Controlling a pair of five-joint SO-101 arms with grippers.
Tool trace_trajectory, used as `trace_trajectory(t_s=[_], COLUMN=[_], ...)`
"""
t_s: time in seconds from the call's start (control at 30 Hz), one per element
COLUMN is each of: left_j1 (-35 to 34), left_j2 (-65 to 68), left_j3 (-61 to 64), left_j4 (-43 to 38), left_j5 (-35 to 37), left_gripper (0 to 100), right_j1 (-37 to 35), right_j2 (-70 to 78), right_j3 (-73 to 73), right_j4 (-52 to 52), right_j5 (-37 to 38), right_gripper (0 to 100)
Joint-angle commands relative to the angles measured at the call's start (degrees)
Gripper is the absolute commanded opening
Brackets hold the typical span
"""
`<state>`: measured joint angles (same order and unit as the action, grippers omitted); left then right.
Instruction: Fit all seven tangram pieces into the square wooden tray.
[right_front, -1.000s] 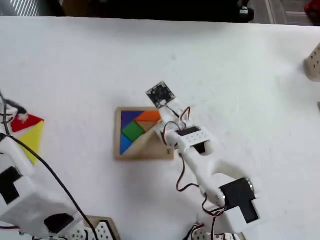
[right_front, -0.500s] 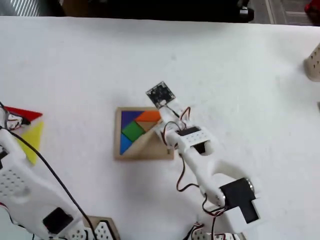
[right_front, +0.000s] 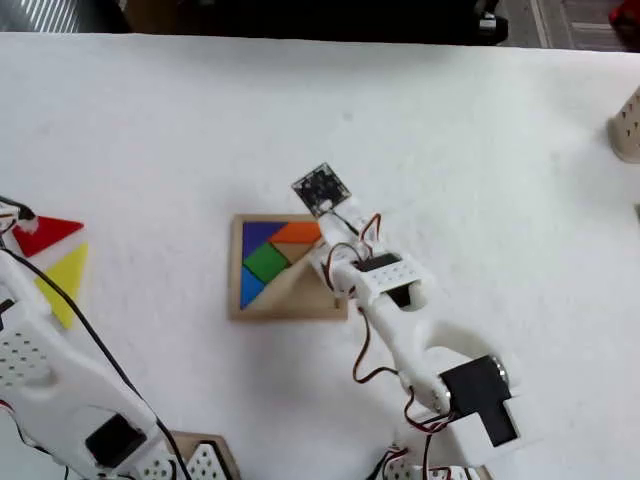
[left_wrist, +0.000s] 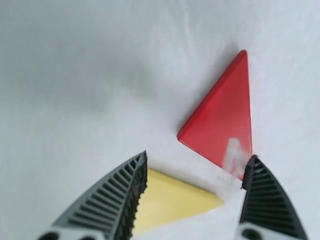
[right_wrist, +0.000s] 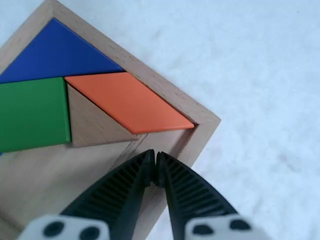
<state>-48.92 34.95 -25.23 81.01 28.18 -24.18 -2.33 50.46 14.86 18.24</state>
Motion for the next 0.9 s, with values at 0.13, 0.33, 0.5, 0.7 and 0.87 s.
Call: trace_trajectory(t_s=[0.13,0.33,0.5,0.7,0.87], left_j1=[1.2,4.0,4.0,3.7,3.7], left_j2=[-0.3,-0.4,-0.5,-0.4,0.0], left_j3=[0.4,5.8,6.4,6.4,6.9], left_j4=[0.7,-4.6,-8.4,-10.5,-11.1], left_j5=[11.5,13.3,13.0,11.8,12.1], left_gripper=[31,31,31,33,38], right_j1=[0.3,0.3,0.3,0.3,0.3], right_j2=[-0.1,-0.1,-0.1,-0.1,-0.1], right_j3=[-2.4,-2.4,-2.4,-2.4,-2.4], right_j4=[0.2,0.2,0.2,0.2,0.2], right_j5=[0.8,0.8,0.8,0.8,0.8], right_gripper=[1.7,1.7,1.7,1.7,1.7])
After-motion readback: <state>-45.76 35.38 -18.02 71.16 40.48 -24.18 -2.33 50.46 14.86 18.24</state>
